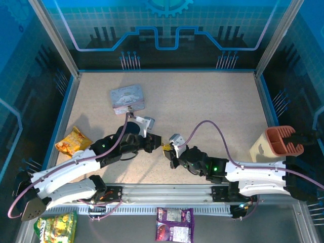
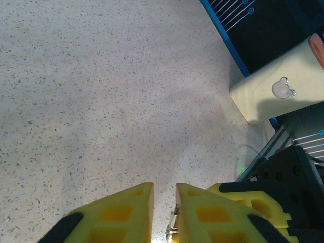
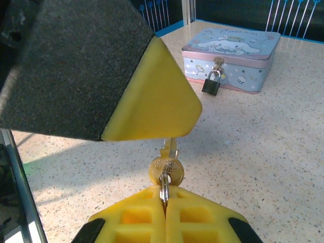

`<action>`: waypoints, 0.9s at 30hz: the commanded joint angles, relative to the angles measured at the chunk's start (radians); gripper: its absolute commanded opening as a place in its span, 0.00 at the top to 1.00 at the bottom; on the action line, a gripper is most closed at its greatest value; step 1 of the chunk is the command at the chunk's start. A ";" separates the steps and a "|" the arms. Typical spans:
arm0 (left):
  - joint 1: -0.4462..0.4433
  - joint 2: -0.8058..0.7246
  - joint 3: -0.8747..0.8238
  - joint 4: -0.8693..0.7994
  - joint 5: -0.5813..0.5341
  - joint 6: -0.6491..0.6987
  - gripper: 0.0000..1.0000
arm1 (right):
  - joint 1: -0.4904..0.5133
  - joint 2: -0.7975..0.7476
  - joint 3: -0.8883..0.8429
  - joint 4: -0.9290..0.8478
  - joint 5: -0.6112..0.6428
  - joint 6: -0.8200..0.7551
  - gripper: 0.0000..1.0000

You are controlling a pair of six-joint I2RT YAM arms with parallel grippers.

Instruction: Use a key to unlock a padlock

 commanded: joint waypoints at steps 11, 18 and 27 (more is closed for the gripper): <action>-0.009 -0.040 -0.130 0.296 -0.058 -0.001 1.00 | -0.095 -0.068 0.019 0.033 -0.162 0.152 0.95; 0.002 -0.051 -0.260 0.672 -0.126 0.036 1.00 | -0.300 -0.159 -0.090 0.163 -0.387 0.438 0.55; 0.008 0.085 -0.309 1.093 -0.045 0.038 1.00 | -0.525 -0.162 -0.179 0.491 -0.591 0.765 0.55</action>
